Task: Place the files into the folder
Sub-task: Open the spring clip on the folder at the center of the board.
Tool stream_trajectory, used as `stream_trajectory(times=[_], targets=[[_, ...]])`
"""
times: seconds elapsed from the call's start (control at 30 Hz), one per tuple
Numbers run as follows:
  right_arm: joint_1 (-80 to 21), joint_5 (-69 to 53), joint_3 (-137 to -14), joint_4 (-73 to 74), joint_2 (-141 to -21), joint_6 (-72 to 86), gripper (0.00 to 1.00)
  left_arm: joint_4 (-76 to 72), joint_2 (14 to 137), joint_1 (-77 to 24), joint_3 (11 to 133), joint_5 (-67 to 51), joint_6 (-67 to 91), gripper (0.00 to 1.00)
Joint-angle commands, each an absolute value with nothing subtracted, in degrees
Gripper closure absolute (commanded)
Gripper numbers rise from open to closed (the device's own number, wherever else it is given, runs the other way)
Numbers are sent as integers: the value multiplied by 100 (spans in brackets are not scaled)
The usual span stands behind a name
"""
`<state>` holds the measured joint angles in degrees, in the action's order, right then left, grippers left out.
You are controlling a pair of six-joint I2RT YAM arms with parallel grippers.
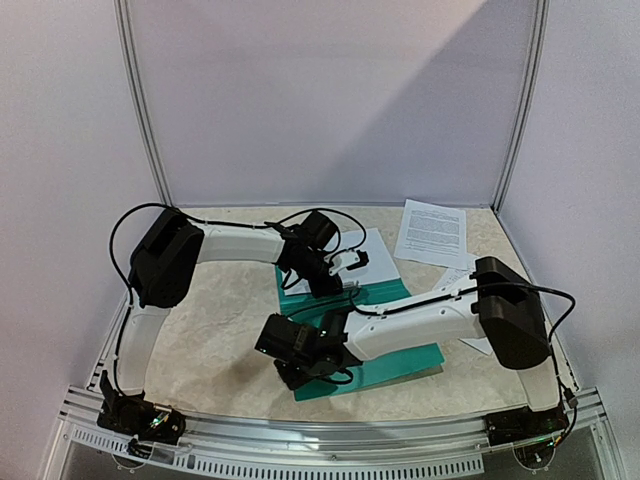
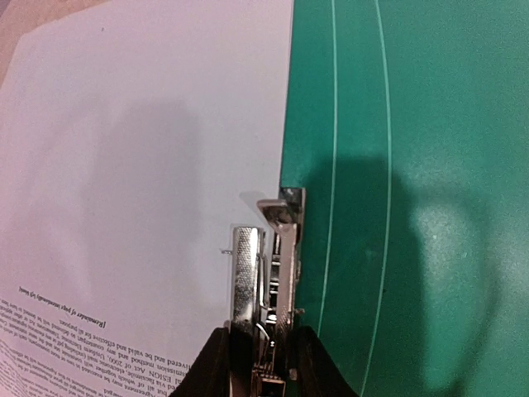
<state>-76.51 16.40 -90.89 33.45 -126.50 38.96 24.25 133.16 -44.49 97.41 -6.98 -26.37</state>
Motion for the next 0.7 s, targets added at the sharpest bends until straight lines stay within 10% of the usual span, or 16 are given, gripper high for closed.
stream_trajectory(times=[0.0, 0.67], targets=[[-7379, 1169, -7808, 3777, -13194, 4685, 100, 3873, 14287, -4474, 9176, -126, -2862, 86], [-7137, 1591, -7452, 3120, -12261, 5061, 100, 3856, 14291, -4509, 9158, -57, -2870, 86]])
